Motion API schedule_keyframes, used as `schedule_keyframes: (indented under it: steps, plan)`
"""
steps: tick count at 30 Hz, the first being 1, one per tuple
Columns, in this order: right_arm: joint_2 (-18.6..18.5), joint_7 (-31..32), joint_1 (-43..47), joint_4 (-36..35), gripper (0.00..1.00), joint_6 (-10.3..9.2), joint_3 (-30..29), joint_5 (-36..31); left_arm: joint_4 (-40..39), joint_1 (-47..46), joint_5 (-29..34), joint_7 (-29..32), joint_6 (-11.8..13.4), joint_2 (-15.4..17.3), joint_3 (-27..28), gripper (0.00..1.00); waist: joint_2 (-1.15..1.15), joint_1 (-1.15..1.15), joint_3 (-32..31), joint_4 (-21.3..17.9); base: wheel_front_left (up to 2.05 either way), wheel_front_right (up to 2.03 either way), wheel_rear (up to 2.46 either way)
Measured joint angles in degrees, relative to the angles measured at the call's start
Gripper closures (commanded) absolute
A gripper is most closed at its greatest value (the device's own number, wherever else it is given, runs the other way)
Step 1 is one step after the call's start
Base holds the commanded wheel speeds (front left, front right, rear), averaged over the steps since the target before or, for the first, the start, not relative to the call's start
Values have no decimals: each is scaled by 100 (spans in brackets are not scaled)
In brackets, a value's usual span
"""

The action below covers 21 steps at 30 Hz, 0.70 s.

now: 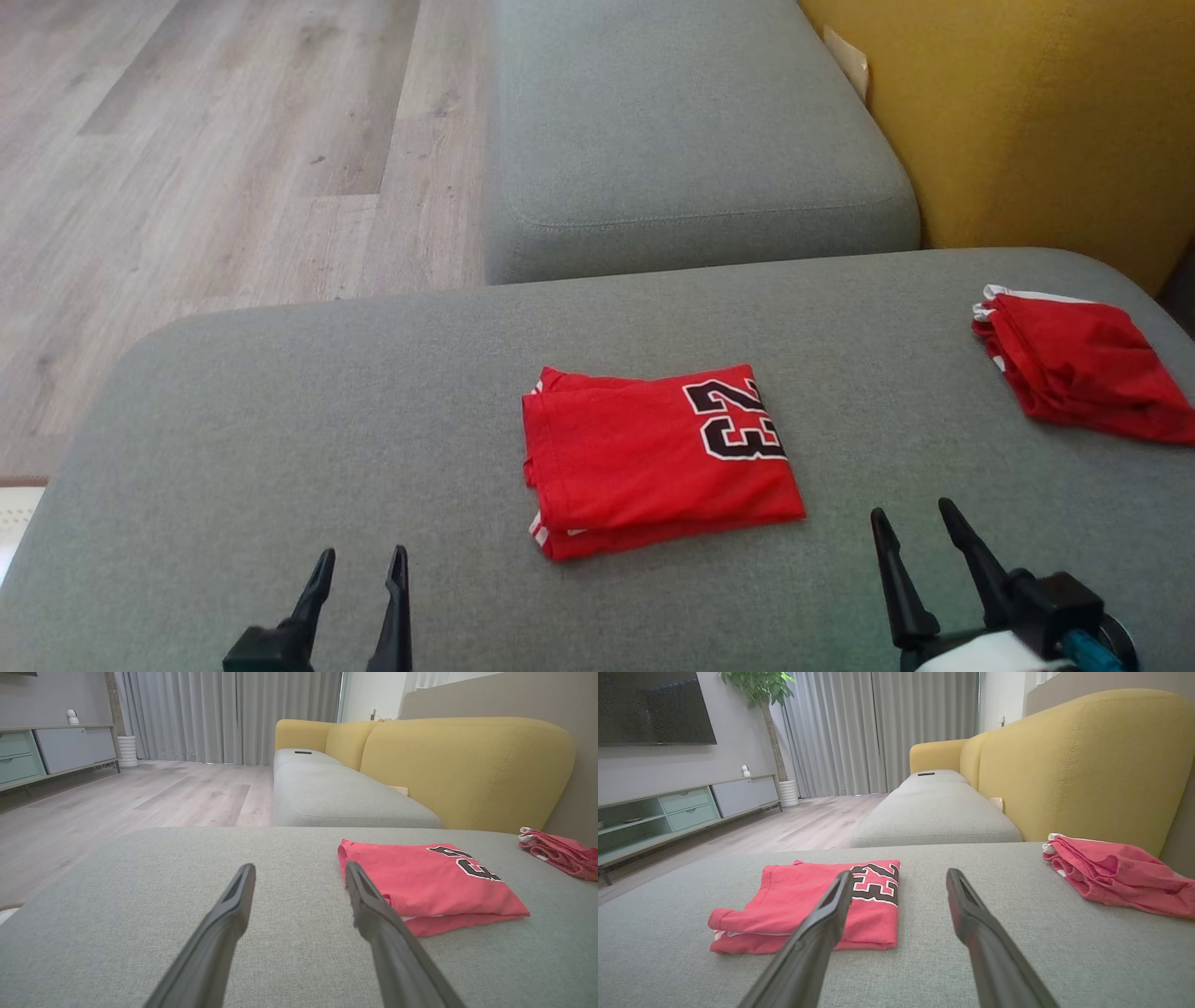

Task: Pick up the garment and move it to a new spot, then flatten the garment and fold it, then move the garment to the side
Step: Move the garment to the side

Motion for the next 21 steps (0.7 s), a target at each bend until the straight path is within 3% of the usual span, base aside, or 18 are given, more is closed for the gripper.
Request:
schedule_keyframes:
  steps: [21]
  plan:
    - [171, 0, 1, 74, 0, 0, -172, -168, 100, -10, 1, 0, -18, 0, 25, 0, 0, 0, 120, 107, 0, 0, 0]
